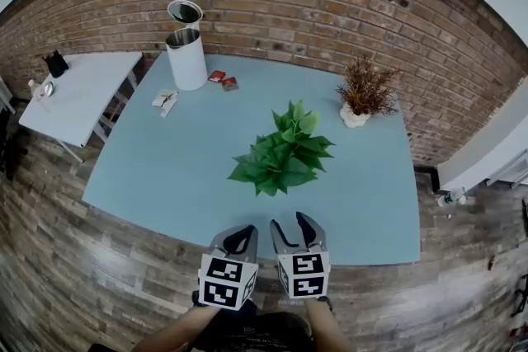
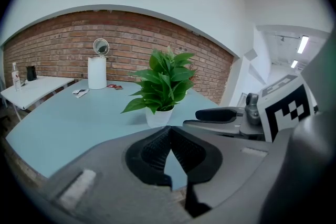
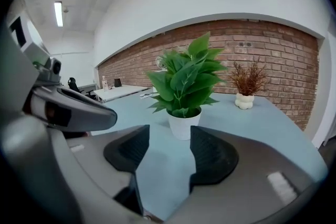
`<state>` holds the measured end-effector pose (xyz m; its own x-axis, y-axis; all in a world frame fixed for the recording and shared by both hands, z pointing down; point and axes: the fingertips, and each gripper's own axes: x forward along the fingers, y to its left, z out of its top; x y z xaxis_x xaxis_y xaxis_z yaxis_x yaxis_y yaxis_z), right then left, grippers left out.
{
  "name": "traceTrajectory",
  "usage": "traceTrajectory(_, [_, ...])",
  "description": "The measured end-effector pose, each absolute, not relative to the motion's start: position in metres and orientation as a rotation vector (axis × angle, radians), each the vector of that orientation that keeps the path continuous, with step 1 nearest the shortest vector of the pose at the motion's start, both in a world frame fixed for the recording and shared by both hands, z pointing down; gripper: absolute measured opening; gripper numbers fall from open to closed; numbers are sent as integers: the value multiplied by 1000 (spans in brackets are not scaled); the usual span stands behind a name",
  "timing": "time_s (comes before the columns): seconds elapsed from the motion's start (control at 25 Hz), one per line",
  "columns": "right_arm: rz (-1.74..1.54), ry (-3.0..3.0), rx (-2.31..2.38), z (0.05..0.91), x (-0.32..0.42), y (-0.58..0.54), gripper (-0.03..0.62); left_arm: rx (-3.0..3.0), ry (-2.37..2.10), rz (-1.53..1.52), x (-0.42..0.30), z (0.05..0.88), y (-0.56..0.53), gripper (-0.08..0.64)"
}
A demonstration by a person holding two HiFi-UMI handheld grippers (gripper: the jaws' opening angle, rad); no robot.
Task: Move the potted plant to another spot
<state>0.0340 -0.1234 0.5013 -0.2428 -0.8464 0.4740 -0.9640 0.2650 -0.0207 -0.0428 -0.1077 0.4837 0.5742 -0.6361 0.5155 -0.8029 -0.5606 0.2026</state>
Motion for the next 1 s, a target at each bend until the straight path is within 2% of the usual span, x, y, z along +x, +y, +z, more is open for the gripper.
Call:
traceTrajectory(0.08, [424,-2161,1654,506,34,-140,276,2385,-1155,556,-49,488,-118,2])
traceTrajectory(0.32, [402,-2140,1633,528,36,-182,349,2366,-1174,577,-65,496,-142,2])
traceTrajectory(0.64, [406,-2125,1584,564,33,-222,476,2337,-1237,613,-80,502,-167,2])
traceTrajectory(1.0, [418,-2156,1543,582,25,-253,497,2303,-1272,659,-80,508,-179,2])
